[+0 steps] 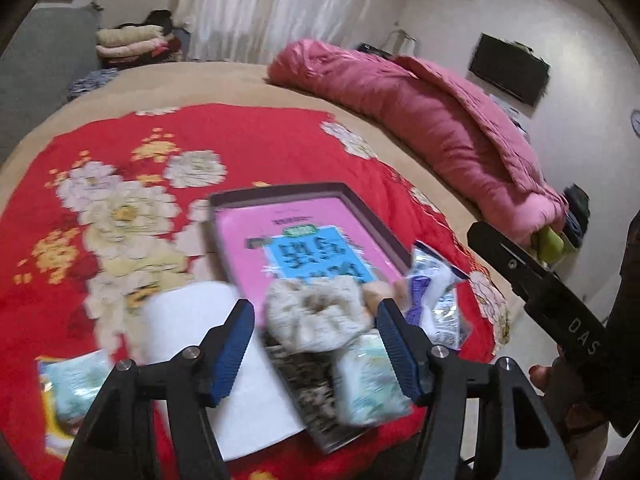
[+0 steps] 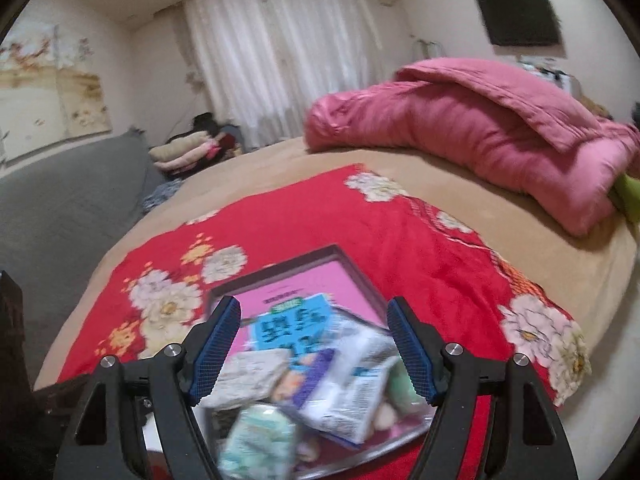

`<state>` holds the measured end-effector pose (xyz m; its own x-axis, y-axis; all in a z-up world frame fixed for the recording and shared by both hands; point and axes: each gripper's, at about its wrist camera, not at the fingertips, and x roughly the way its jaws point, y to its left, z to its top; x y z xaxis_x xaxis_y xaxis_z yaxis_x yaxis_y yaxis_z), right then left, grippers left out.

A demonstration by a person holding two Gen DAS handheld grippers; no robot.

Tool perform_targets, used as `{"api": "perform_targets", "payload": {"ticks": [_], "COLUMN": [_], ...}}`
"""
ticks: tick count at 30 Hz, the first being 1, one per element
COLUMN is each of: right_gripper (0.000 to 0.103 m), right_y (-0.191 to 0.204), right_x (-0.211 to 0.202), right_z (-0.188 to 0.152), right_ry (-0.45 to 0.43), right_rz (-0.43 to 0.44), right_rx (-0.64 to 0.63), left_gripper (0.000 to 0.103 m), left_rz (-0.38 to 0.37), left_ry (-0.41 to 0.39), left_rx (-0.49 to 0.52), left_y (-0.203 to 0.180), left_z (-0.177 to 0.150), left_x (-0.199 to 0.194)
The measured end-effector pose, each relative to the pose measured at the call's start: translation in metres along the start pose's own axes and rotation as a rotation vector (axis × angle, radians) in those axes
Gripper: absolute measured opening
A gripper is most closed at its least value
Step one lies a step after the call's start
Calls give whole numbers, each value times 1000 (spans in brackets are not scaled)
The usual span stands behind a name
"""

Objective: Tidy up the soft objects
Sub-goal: 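Open the left tool to drop the scrunchie while the right tool moves back, then grasp the yellow cartoon wipes pack with the left tool while the right tool grasps the green tissue pack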

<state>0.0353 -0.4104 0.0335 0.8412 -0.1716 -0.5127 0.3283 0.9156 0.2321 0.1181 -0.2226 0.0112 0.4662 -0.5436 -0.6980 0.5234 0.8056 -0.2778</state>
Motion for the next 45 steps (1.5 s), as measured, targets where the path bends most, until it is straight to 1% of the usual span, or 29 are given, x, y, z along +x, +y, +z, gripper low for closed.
{"api": "perform_targets", "payload": {"ticks": [5,9,12,16,19,21,24,28,30,35,36,40,43,45], "right_gripper": [77,77,77,77,77,77,77,77,77,77,78,78,78,78], "right_y": [51,96,131,169,196,214,227,244,249,269,273,287,294,295], "right_x": [-2,-3,-2,4,8,15,24,37,44,73,78,100,118,126], "right_z": [-2,-11,-20,-30,-40,-49,-58,-67,-72,-95,-99,-109,-117,-120], "right_ry": [23,54,103,180,238,286,339,385,415,528,550,618,684,708], "right_rz": [116,213,298,385,422,434,433,404,387,330,324,316,328,329], "right_rx": [-112,-186,-218,-234,-273,-281,-273,-313,-336,-459,-486,-538,-569,-560], "left_gripper": [63,63,63,63,63,63,63,63,64,66,67,67,67,67], "left_rz": [124,224,254,293,286,265,224,215,199,240,233,177,160,152], "left_ry": [-7,38,66,117,156,162,168,191,216,251,254,231,226,224], "left_rx": [-74,-155,-208,-213,-241,-266,-278,-274,-274,-237,-256,-309,-306,-307], "left_y": [50,104,138,170,188,198,204,209,210,206,210,223,225,226], "left_z": [-19,-37,-50,-72,-84,-89,-93,-97,-99,-102,-104,-104,-105,-105], "left_x": [-33,-54,-67,-74,-70,-67,-61,-49,-41,-24,-21,-17,-15,-15]}}
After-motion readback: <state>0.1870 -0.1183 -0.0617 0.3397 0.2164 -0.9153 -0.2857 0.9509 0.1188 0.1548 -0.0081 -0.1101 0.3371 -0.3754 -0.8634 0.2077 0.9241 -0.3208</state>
